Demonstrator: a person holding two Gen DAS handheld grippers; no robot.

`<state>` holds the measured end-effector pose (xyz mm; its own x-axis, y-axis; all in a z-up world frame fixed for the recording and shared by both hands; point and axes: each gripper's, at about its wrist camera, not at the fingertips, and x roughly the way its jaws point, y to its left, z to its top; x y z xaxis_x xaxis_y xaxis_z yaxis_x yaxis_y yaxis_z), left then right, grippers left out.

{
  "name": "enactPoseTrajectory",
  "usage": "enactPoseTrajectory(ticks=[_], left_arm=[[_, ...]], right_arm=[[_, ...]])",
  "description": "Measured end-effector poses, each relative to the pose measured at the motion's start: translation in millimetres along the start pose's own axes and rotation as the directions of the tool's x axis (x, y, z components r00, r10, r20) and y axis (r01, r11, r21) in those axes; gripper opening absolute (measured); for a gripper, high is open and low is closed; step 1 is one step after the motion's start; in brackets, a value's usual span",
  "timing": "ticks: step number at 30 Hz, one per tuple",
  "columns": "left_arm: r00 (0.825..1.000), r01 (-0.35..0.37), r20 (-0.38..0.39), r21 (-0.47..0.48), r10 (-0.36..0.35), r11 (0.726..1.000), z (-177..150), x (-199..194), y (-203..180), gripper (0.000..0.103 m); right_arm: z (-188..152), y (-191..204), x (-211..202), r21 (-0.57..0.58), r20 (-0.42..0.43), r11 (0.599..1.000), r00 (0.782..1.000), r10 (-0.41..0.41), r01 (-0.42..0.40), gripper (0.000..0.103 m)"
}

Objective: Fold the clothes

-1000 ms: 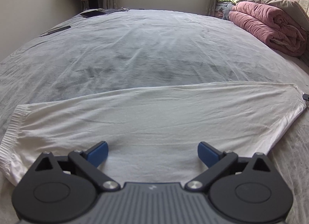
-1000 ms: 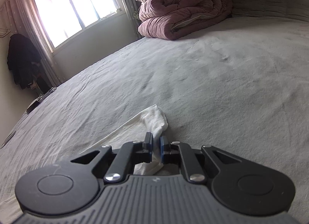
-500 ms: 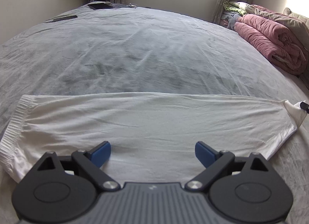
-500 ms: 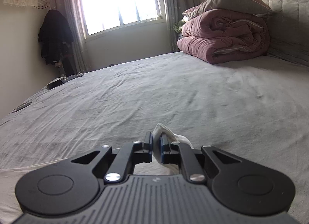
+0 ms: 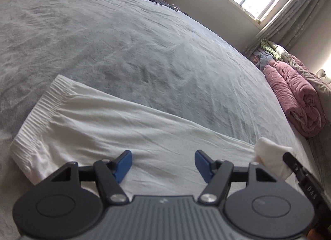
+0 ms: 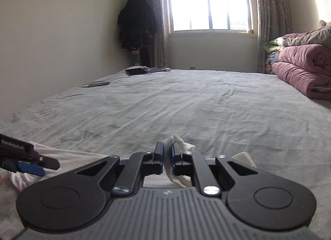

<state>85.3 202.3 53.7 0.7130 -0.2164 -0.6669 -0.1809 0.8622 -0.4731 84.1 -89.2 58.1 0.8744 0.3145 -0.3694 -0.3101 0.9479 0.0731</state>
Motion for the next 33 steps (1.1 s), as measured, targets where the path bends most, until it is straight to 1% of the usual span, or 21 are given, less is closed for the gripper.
enactPoseTrajectory(ticks=[3,6,10,13,18,21,23,25,29,31,32,33], left_arm=[[1.0,0.013,0.022,-0.06,-0.012,0.998,8,-7,15,0.068],[0.999,0.029,0.028,-0.108,-0.026,0.994,15,-12,29,0.068],[0.999,0.038,0.037,-0.154,-0.033,0.987,22,-17,43,0.068],[0.998,0.039,0.052,-0.186,-0.03,0.982,28,-23,53,0.068],[0.998,0.016,0.064,-0.213,-0.002,0.977,37,-31,67,0.068],[0.997,0.022,0.079,-0.262,-0.001,0.965,43,-36,82,0.068],[0.996,0.017,0.092,-0.292,0.01,0.956,47,-41,92,0.068],[0.995,0.007,0.101,-0.298,0.024,0.954,49,-44,97,0.068],[0.996,0.008,0.092,-0.292,0.02,0.956,48,-45,101,0.068],[0.996,0.014,0.089,-0.285,0.012,0.959,47,-45,100,0.068],[0.996,0.017,0.089,-0.277,0.008,0.961,47,-45,99,0.068],[0.996,0.02,0.089,-0.27,0.005,0.963,47,-45,98,0.068]], right_arm=[[-3,28,10,0.012,-0.019,1.0,1.0,0.014,-0.014,0.01],[-5,52,13,0.019,-0.005,0.999,0.999,0.031,-0.031,0.01],[-6,84,13,0.002,0.002,0.999,0.999,0.051,-0.051,0.01],[-4,104,17,0.009,0.004,0.997,0.998,0.07,-0.07,0.01],[-4,133,21,-0.004,0.002,0.994,0.994,0.107,-0.107,0.01],[-6,149,23,0.004,-0.001,0.991,0.991,0.131,-0.131,0.01],[-6,158,23,0.009,0.002,0.988,0.988,0.154,-0.154,0.003],[-5,169,23,-0.002,0.008,0.984,0.984,0.177,-0.177,0.002],[-11,190,24,-0.102,-0.027,0.976,0.982,0.189,-0.191,0.001],[-13,184,22,-0.098,-0.049,0.977,0.981,0.185,-0.19,0.001],[-14,176,21,-0.075,-0.058,0.979,0.981,0.185,-0.189,0.004],[-15,166,20,-0.042,-0.065,0.981,0.98,0.187,-0.19,0.017]])
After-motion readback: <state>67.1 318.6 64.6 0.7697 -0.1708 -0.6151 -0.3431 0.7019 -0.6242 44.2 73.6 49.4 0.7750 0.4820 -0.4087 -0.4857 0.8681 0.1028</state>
